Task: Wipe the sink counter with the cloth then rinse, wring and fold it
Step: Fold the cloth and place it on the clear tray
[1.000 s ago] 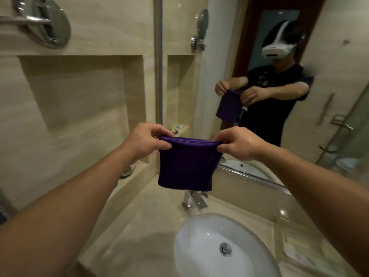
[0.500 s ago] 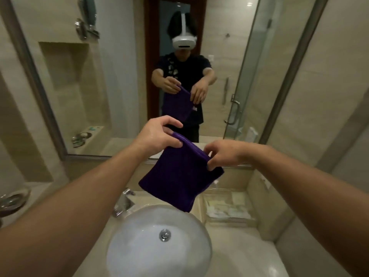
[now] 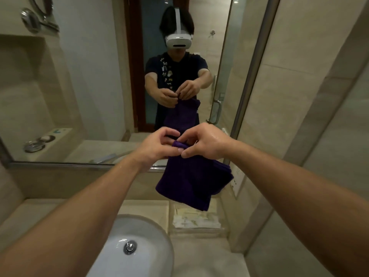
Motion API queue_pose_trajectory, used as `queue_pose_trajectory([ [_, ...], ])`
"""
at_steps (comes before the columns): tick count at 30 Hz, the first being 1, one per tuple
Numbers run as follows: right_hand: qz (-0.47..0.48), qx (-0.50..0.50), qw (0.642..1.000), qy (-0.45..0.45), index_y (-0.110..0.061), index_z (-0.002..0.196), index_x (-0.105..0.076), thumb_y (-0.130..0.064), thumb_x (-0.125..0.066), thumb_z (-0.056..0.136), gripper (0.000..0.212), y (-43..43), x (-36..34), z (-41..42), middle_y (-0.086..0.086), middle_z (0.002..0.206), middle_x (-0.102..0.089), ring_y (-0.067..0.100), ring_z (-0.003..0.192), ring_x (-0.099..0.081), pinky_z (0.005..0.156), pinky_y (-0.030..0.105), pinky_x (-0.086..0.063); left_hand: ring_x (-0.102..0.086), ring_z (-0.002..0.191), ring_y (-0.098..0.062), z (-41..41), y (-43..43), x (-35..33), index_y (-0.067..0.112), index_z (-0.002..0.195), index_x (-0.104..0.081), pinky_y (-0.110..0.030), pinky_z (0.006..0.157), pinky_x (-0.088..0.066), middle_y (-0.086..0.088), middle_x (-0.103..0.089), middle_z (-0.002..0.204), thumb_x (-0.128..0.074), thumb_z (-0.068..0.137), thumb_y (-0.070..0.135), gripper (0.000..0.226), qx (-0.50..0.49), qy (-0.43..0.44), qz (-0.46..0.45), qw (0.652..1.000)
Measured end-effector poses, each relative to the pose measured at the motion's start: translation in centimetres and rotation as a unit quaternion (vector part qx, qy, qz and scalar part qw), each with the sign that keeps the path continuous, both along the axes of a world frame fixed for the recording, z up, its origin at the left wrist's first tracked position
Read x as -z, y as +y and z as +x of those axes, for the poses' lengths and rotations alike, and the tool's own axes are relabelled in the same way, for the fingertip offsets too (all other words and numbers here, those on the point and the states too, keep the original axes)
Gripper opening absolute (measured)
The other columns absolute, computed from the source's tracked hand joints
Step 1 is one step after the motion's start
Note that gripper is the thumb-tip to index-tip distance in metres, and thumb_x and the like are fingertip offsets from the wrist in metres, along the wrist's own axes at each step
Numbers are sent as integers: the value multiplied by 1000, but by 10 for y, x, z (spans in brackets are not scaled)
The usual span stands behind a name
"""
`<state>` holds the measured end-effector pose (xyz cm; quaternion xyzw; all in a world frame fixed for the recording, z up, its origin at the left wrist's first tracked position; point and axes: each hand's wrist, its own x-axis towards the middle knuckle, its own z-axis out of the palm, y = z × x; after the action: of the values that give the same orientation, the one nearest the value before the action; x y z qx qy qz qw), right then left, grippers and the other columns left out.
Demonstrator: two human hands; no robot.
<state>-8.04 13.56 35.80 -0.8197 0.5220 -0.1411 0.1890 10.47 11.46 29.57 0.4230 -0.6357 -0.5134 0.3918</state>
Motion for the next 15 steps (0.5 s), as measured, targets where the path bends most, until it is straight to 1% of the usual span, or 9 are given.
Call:
queue_pose_trajectory([
  [1,15,-11,1000,-3,-30,120,-71,-29,-80,85,35,-3,1,-4,-15,96,-68,2,90,-63,81,24,-49,-68,111,-33,-3,-1,10,19,125,-60,-47,97,-55,-14,-69,117,-83,76,15,55,21,33,36,999],
  [2,29,-20,999,-5,-29,118,-72,-27,-79,86,32,-5,1,-8,-14,93,-69,3,87,-64,77,22,-49,-66,116,-33,-7,-1,21,20,126,-62,-49,101,-52,-14,-69,121,-81,77,19,52,42,55,67,995],
  [4,44,-27,999,-15,-27,116,-73,-21,-77,89,28,-10,1,-17,-11,91,-71,4,85,-68,76,23,-52,-65,119,-32,-11,-2,44,22,130,-63,-48,104,-50,-11,-69,126,-80,78,23,54,87,75,114,987],
  [6,61,-8,997,-52,-26,114,-72,-15,-73,91,26,-15,2,-29,-5,97,-73,10,89,-70,76,28,-59,-66,118,-32,-11,-3,66,19,131,-63,-49,103,-50,-11,-70,127,-85,71,27,64,105,70,138,982],
  [8,91,19,990,-102,-25,107,-71,-9,-71,92,23,-19,4,-41,3,101,-73,18,92,-73,73,32,-62,-68,115,-28,-6,-8,83,19,126,-68,-50,104,-50,-8,-72,123,-91,64,31,67,75,22,116,990],
  [10,116,46,981,-150,-23,100,-70,-3,-68,91,23,-24,7,-50,9,102,-73,23,91,-73,67,31,-62,-70,111,-24,2,-15,93,20,121,-72,-49,102,-52,-5,-75,118,-87,70,24,53,52,-29,82,995],
  [12,131,78,971,-185,-21,97,-69,0,-64,90,23,-29,12,-56,11,102,-71,24,88,-72,64,29,-59,-72,105,-26,7,-22,96,15,116,-74,-46,96,-57,-7,-77,111,-82,79,12,38,37,-44,70,996],
  [13,131,95,968,-192,-20,97,-68,0,-62,91,22,-31,16,-59,11,102,-70,23,87,-71,63,28,-58,-73,101,-27,9,-26,95,13,112,-74,-43,91,-59,-8,-78,107,-79,81,7,33,30,-52,65,996],
  [15,118,132,968,-176,-19,97,-64,-1,-58,92,19,-34,25,-64,9,99,-67,21,85,-67,63,29,-55,-74,96,-27,12,-34,89,11,107,-75,-39,84,-62,-10,-78,100,-79,81,6,27,25,-71,46,996],
])
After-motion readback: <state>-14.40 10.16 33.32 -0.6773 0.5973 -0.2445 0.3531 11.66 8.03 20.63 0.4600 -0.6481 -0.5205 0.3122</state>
